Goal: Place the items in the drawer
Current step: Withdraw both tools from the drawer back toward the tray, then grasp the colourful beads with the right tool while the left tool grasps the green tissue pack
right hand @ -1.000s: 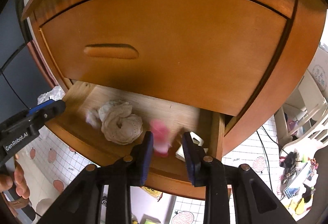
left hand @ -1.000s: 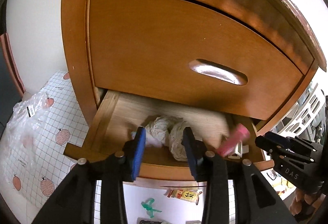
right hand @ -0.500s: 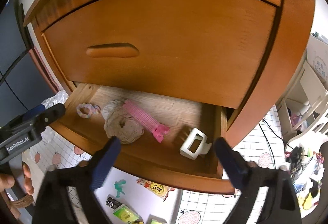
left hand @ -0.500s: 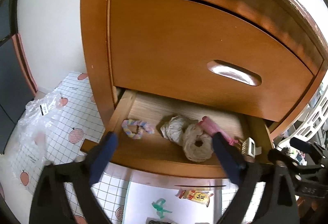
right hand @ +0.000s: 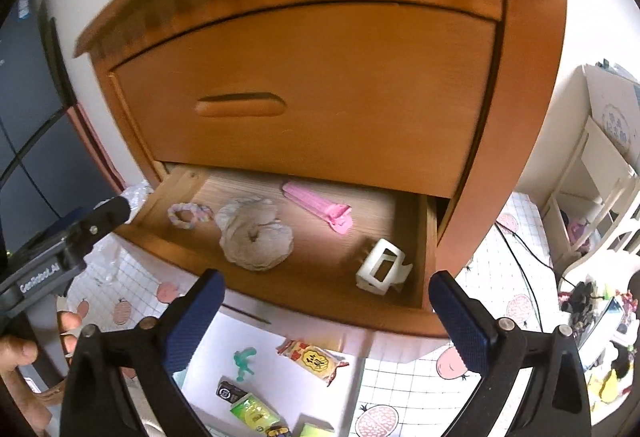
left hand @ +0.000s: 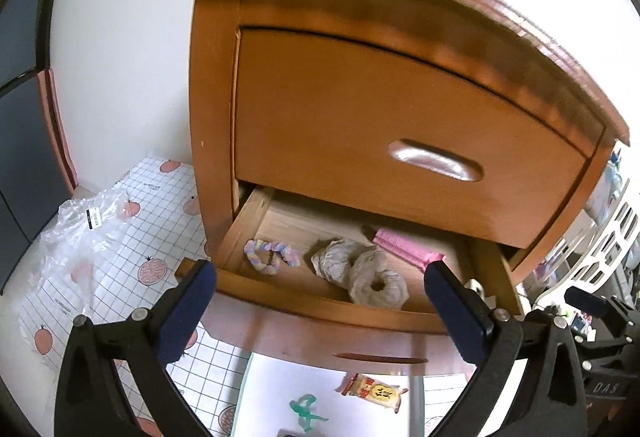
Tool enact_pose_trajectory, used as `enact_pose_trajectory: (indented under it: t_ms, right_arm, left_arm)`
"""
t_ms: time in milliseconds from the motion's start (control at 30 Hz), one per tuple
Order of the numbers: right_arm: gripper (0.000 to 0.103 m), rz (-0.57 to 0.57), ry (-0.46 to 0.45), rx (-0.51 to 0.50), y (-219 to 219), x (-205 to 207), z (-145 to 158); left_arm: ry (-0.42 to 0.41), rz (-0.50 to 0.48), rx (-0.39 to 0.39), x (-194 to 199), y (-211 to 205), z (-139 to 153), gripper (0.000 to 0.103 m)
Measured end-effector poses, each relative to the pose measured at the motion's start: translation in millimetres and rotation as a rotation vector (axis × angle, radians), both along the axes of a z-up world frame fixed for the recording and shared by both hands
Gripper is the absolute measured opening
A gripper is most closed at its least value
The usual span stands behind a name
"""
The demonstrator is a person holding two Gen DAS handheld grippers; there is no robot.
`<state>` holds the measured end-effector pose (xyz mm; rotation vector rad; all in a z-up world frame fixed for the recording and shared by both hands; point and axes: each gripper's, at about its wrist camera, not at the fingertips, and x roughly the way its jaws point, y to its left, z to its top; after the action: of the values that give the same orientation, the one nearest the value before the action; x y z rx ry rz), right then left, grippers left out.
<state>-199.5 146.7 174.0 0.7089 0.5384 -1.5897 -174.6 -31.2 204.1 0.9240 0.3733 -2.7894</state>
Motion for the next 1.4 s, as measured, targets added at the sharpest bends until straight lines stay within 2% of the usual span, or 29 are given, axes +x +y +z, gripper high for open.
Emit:
enact_pose_trajectory:
  t_ms: [200,367,667,800,1000,1300,1400]
  right_arm:
    - [0.103,0.010,-0.043,-0.065,36.5,7.6,-0.1]
    - [0.103,0.015,-0.063,-0.019,62.7,12.0,-30.8]
    - [0.103,-0.030,-0.118,0.066,88.2,6.6,-101.4]
    - [0.103,-0.049,-0.142,0.126,92.6,5.9,-136.6]
    - [0.103,-0.050,-0.209,0.242,93.5,7.0,-191.5]
    - [0.103,-0.018,-0.225,0.336,95.3,23.1,-240.9]
    - [0.098,0.013,-0.222,0.337,96.0,31.6,-246.2]
  left_arm:
    - [0.066,-0.035,0.006,33.8,13.6,-1.4,0.103]
    - [0.035,-0.093,0.016,57.8,26.8,-20.5,0.103]
    - [-0.056,-0.123,0.121,82.6,39.1,-80.6,0.103]
    - [-0.107,-0.138,0.095,85.7,48.5,-108.0,0.103]
    - [-0.171,-0.136,0.126,84.3,49.0,-148.5,0.103]
    - [-0.354,-0.112,0.154,83.7,49.8,-214.2,0.103]
    - [-0.407,-0.087,0.176,81.0,45.0,-229.3,0.103]
